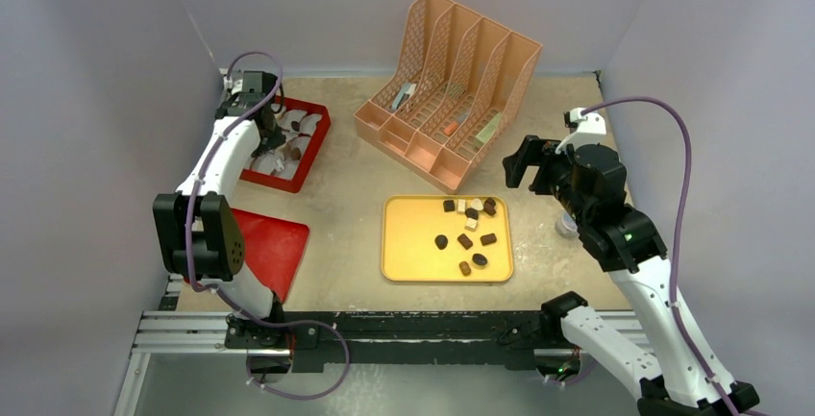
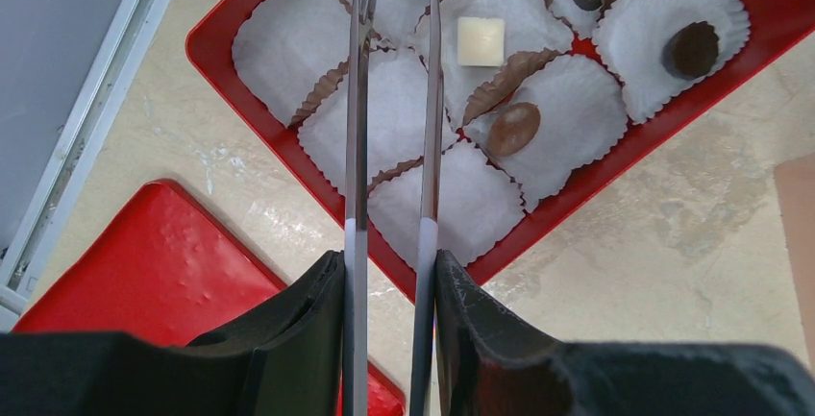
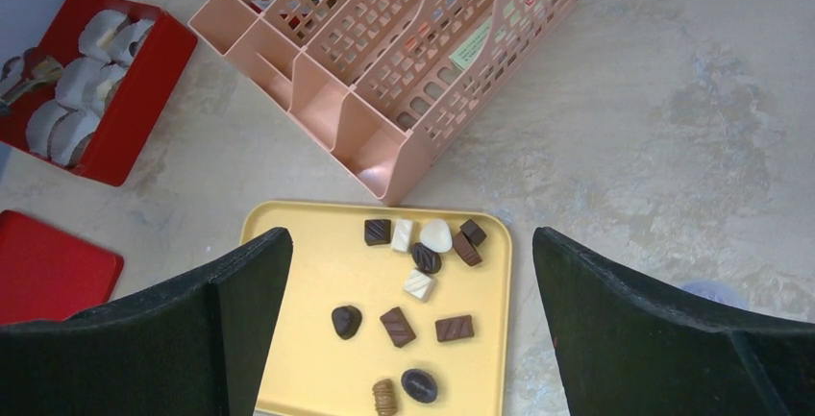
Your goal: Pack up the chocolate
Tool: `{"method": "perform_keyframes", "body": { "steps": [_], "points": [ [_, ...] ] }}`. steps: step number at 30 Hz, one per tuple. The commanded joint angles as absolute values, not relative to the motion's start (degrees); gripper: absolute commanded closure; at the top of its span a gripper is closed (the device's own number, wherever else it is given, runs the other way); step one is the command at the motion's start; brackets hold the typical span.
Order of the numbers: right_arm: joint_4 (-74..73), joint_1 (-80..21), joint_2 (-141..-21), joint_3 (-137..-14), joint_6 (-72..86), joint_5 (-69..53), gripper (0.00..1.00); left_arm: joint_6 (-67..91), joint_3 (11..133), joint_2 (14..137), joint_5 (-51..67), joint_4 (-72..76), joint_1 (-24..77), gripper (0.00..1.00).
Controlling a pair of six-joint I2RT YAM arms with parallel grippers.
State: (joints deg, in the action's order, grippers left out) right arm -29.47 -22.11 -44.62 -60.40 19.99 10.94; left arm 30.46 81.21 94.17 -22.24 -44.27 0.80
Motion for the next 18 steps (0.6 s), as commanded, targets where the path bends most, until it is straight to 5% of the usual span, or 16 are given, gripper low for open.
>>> {"method": "perform_keyframes", "body": {
  "steps": [1,18],
  "points": [
    [-27.5,-22.0,-44.7,-61.8,20.1,11.0,0.03,29.5,80.8,94.2,-23.0,-41.1,0.2,0.73],
    [-27.9,-22.0,-44.2,-61.4,20.2,11.4,0.03,29.0,81.6,97.1,-21.0,-40.2,-1.1,0.7]
  ]
}}
